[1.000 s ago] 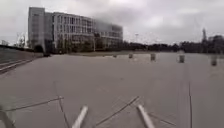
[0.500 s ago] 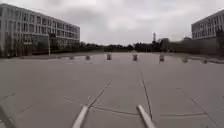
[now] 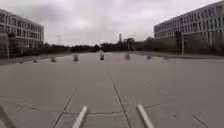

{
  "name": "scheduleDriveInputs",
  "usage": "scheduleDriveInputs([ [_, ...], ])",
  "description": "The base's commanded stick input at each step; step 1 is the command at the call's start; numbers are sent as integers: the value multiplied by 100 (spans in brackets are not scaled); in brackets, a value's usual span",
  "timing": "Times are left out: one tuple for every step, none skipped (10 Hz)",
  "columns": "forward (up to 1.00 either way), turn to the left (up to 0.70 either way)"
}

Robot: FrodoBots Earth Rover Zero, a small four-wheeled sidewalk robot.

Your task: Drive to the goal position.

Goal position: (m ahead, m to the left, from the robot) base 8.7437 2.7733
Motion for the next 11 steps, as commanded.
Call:
scheduleDriveInputs([
  [0,-45],
  [100,-27],
  [100,-27],
  [100,-27],
  [100,-24],
  [100,25],
  [100,27],
  [100,27],
  [100,27],
  [100,27],
  [100,27],
])
